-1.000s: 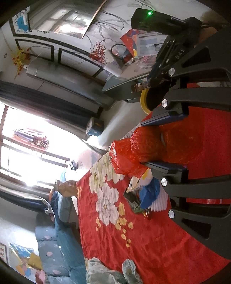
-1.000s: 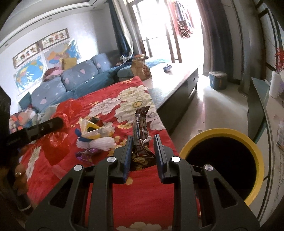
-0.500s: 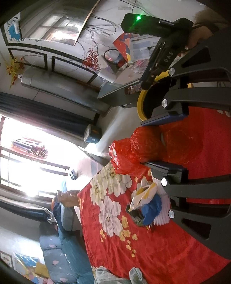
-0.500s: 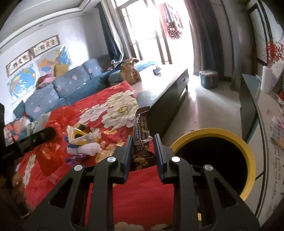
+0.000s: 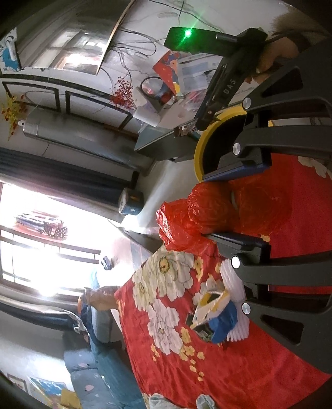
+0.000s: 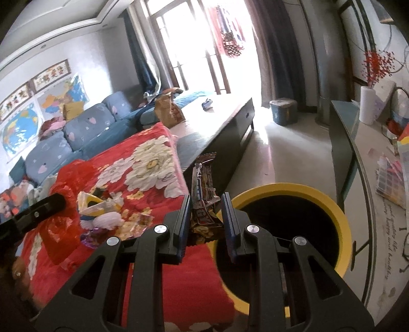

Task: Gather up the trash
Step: 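Carry the wrapper and red bag in both grippers over the yellow-rimmed bin, then open both grippers to drop the wrapper and red bag into the bin, then move both open grippers back over the remaining trash on the bedspread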

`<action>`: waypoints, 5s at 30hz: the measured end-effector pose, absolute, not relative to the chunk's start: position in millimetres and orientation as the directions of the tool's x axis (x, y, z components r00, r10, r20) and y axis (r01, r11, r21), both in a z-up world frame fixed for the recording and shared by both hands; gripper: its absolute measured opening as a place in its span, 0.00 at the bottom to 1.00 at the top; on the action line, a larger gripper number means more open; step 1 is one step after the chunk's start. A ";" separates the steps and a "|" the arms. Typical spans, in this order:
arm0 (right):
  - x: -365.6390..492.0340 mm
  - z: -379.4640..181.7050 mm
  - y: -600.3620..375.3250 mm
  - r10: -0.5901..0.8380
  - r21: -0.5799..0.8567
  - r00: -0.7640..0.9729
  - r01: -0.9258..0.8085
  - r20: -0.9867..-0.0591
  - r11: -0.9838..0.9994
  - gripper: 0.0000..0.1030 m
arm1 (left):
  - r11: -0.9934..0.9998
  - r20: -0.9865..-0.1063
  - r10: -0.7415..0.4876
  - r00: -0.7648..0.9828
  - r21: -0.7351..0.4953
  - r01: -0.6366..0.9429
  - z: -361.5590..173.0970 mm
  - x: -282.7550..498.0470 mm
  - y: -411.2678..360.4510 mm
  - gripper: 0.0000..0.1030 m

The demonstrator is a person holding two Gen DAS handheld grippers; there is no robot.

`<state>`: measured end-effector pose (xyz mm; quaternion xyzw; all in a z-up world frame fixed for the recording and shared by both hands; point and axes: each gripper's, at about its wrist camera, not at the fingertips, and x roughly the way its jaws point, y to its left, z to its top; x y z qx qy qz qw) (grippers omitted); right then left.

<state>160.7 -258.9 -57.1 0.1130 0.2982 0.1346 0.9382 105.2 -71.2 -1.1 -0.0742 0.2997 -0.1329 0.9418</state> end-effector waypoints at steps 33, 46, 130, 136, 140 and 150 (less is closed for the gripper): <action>171.4 -84.9 -323.2 0.218 0.330 0.787 -0.020 -0.577 0.944 0.18 | 0.923 -0.580 -0.372 0.725 -0.148 0.355 -23.5 114.4 -156.3 0.34; 176.7 -103.2 -342.5 0.204 0.345 0.761 0.028 -0.616 0.938 0.18 | 0.911 -0.606 -0.381 0.698 -0.117 0.395 -41.5 128.5 -186.7 0.34; 143.4 -65.8 -237.9 0.347 0.284 0.760 -0.221 -0.550 0.933 0.63 | 0.978 -0.533 -0.160 0.831 -0.198 0.061 -12.0 119.6 -43.2 0.87; 141.9 -62.6 -219.6 0.370 0.269 0.748 -0.260 -0.551 0.927 0.65 | 0.977 -0.537 -0.136 0.833 -0.214 0.021 -13.8 118.4 -24.6 0.87; 139.9 -60.0 -206.6 0.391 0.264 0.737 -0.290 -0.551 0.920 0.65 | 0.974 -0.541 -0.116 0.833 -0.228 -0.013 -15.4 117.8 -9.3 0.87; 138.4 -54.5 -168.1 0.451 0.251 0.702 -0.376 -0.551 0.892 0.65 | 0.958 -0.546 -0.052 0.836 -0.263 -0.112 -17.7 115.8 32.8 0.87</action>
